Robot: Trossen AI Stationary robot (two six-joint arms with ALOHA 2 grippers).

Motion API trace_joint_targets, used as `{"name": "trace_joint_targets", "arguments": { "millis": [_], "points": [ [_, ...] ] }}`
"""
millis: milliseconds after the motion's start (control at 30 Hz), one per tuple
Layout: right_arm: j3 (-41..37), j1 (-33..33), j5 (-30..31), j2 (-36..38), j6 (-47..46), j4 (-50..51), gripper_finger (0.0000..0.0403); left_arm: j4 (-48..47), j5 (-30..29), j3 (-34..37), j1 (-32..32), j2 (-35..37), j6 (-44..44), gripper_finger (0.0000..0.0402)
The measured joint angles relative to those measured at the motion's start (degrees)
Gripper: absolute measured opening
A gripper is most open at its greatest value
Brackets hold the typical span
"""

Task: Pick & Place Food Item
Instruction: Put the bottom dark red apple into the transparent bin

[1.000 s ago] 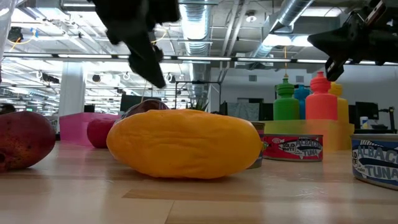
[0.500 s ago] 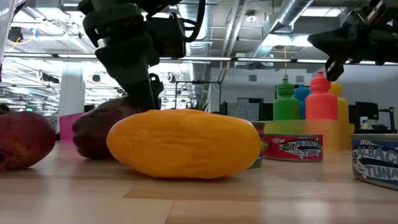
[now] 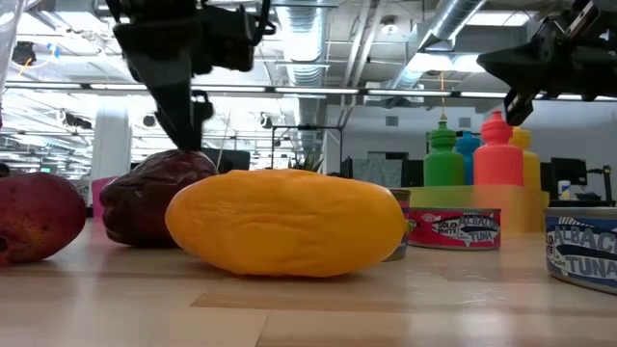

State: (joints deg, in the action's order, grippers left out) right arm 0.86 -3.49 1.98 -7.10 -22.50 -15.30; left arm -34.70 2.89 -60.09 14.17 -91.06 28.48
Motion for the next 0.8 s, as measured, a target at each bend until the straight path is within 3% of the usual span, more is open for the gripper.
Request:
{"name": "trace_joint_targets", "arguments": {
  "millis": [300,800],
  "points": [
    [0.0,0.0,0.0,0.0,0.0,0.1,0.0,-3.7,-2.6,0.0,2.2,2.2,6.0,0.0347],
    [0.0,0.0,0.0,0.0,0.0,0.1,0.0,2.6,-5.1,-0.1,5.2,-7.8,8.4,0.0347]
  ]
}}
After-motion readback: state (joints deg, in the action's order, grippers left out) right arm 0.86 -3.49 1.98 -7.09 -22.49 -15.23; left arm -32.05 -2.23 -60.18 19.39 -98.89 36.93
